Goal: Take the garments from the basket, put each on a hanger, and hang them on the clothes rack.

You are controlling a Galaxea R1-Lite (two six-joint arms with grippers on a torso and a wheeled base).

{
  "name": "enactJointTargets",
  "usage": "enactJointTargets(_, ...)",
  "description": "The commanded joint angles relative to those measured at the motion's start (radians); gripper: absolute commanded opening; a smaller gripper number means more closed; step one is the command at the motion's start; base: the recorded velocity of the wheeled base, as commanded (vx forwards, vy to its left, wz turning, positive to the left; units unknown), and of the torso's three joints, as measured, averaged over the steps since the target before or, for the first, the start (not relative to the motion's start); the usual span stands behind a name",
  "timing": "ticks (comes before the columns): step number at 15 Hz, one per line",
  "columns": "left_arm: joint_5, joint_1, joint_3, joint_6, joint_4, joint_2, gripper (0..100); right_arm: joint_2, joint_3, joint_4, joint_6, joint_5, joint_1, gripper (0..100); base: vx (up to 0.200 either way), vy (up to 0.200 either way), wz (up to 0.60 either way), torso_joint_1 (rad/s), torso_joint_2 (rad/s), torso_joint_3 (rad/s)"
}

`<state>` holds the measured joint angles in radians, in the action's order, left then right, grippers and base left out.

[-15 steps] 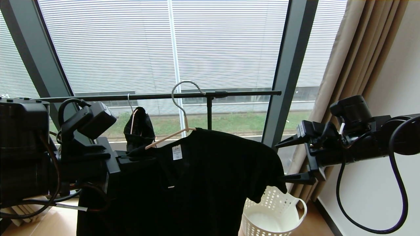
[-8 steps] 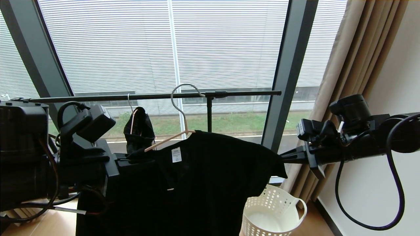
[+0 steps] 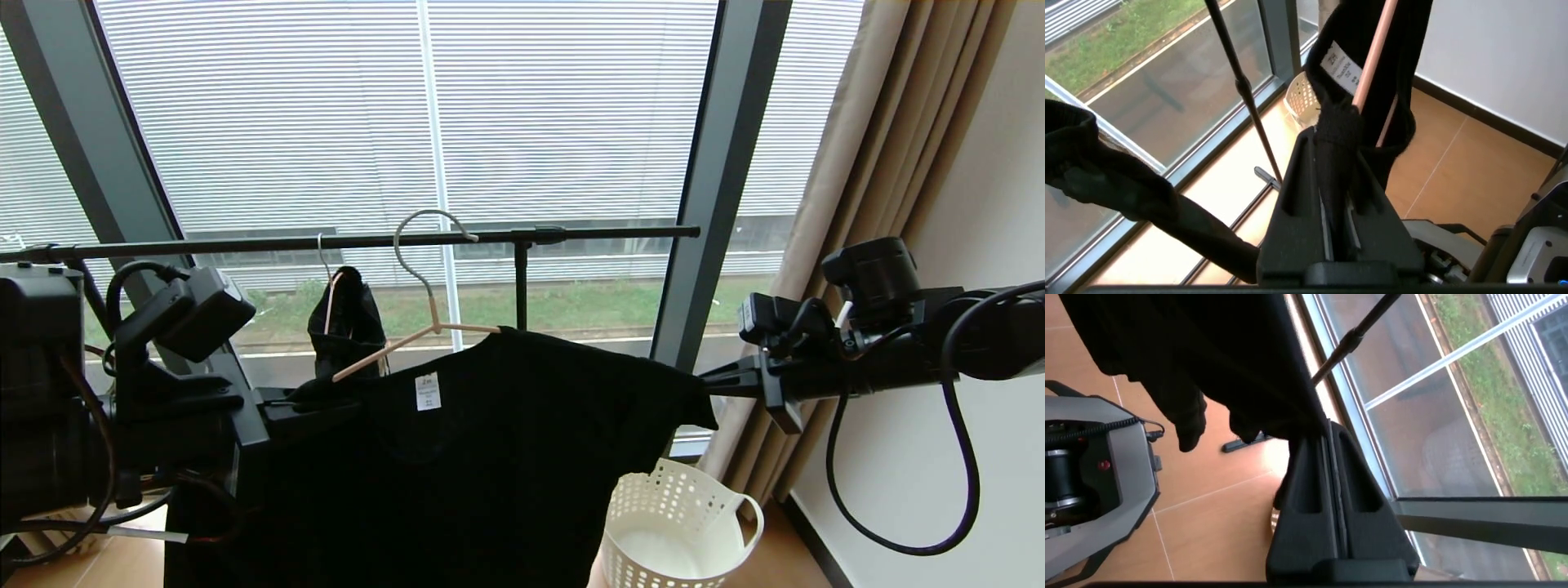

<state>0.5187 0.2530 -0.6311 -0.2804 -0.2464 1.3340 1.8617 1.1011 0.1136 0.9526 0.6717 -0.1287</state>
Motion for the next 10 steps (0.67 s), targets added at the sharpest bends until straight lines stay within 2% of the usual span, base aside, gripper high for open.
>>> enactJointTargets(1,0.003,-0.015,0.010,0.000,-0.001,-0.018,0,0.013,0.002,-0.002,0.000,0.000,0.004,0,0.000,0.000,0.00,0.000,0.00,0.000)
enactJointTargets(10,0.004,-0.061,0.040,0.000,-0.001,-0.045,0,0.025,0.011,-0.009,-0.001,0.002,0.027,0,0.000,0.000,0.00,0.000,0.00,0.000)
